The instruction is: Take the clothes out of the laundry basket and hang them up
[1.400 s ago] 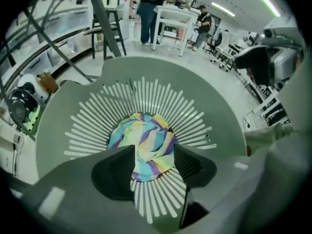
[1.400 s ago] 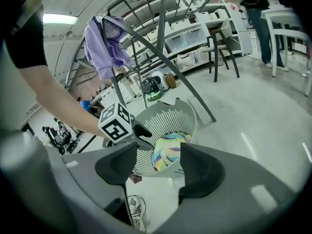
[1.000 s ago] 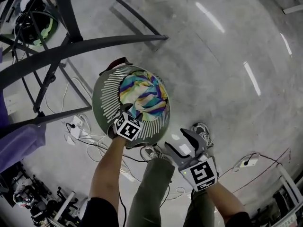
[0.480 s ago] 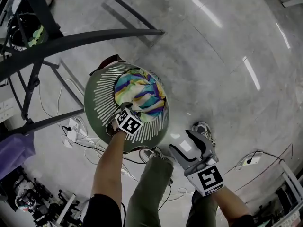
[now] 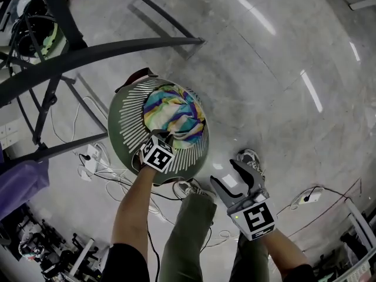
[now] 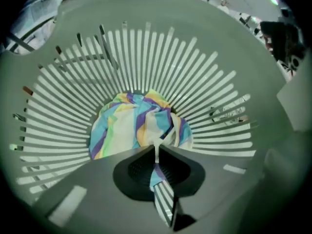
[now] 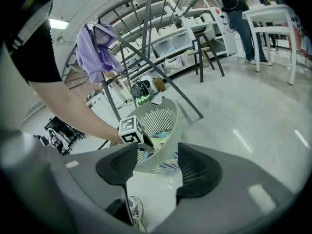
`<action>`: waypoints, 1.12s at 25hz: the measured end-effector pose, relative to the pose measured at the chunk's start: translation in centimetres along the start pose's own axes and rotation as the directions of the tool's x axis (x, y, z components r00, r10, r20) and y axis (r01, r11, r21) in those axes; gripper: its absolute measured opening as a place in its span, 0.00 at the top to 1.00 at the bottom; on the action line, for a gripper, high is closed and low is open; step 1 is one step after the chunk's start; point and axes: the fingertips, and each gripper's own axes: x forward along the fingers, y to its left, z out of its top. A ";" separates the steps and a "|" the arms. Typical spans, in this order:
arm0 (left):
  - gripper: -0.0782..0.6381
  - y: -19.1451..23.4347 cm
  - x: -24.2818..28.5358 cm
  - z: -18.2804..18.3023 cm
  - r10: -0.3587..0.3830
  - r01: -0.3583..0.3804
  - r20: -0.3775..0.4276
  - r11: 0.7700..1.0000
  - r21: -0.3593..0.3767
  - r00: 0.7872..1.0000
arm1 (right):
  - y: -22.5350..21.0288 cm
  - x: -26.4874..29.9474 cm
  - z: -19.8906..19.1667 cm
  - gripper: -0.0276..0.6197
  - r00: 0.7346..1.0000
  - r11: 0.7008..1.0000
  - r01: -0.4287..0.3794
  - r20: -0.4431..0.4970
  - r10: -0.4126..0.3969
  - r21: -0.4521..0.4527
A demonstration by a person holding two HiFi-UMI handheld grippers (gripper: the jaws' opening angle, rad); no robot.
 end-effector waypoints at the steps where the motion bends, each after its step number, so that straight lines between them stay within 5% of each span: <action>1: 0.86 -0.2 -1.0 0.6 0.002 -0.001 0.025 1.000 -0.008 1.000 | 0.2 -0.1 0.3 0.56 1.000 1.000 -0.005 -0.004 0.005 -0.013; 10: 0.86 -2.0 -12.7 5.0 0.054 -0.013 0.249 0.987 -0.162 0.967 | 1.4 -1.4 4.2 0.56 0.998 0.988 -0.048 -0.036 0.043 -0.150; 20: 0.86 -1.6 -26.2 7.3 0.178 -0.025 0.415 0.937 -0.348 0.892 | 3.3 -2.4 6.5 0.56 0.989 0.952 -0.114 -0.127 0.081 -0.283; 28: 0.86 -2.3 -37.5 8.4 0.238 -0.048 0.535 0.938 -0.344 0.810 | 6.5 -0.6 7.6 0.56 0.976 0.920 -0.184 -0.178 0.128 -0.347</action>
